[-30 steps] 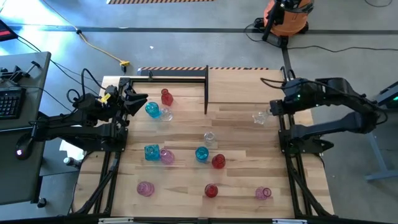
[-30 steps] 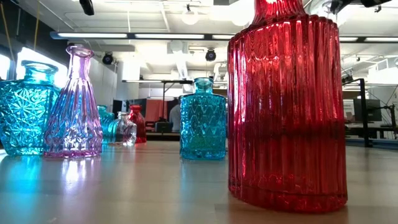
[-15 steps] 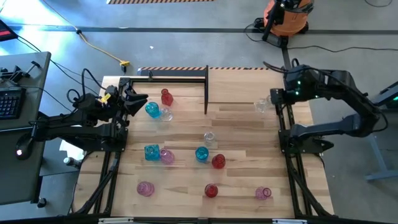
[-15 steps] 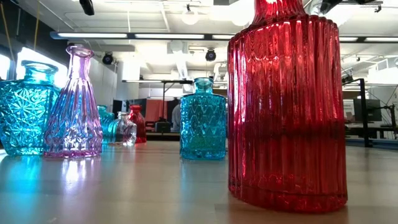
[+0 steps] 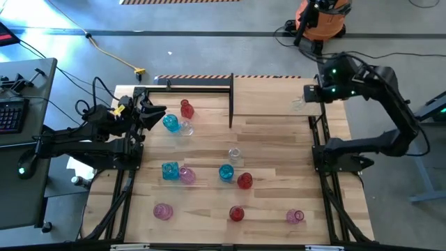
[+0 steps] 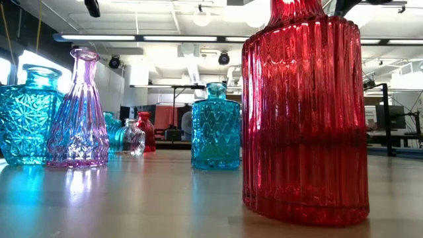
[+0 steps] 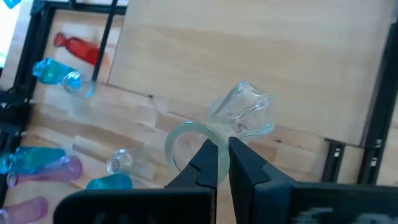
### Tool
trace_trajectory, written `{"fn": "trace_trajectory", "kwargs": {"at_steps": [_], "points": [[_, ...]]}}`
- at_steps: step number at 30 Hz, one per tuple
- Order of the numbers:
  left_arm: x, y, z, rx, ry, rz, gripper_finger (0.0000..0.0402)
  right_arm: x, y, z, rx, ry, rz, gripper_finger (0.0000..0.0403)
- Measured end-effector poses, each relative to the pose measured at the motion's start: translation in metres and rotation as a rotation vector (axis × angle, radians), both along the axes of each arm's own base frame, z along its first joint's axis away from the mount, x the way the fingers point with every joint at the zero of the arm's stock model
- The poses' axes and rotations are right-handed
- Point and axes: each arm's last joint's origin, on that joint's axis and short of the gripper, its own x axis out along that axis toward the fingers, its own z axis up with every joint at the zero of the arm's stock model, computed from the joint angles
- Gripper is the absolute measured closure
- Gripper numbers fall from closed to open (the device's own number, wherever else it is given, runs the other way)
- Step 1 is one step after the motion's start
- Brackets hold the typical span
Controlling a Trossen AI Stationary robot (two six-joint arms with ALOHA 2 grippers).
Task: Sort vases onto shelf
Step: Put the bottom right transparent vase on the shelf
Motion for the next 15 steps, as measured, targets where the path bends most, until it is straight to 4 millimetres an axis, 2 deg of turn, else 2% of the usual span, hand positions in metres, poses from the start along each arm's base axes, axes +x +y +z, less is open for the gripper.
{"fn": "trace_trajectory", "kwargs": {"at_steps": [8,15], "points": [[0.0,0.0,0.0,-0.001,0.0,0.0,0.0296,-0.012,-0.017,-0.001,-0.004,0.014,-0.036,0.0403],[0.0,0.0,0.0,-0.001,0.0,0.0,0.0296,-0.011,-0.042,-0.008,0.01,0.077,-0.066,0.0403]]}}
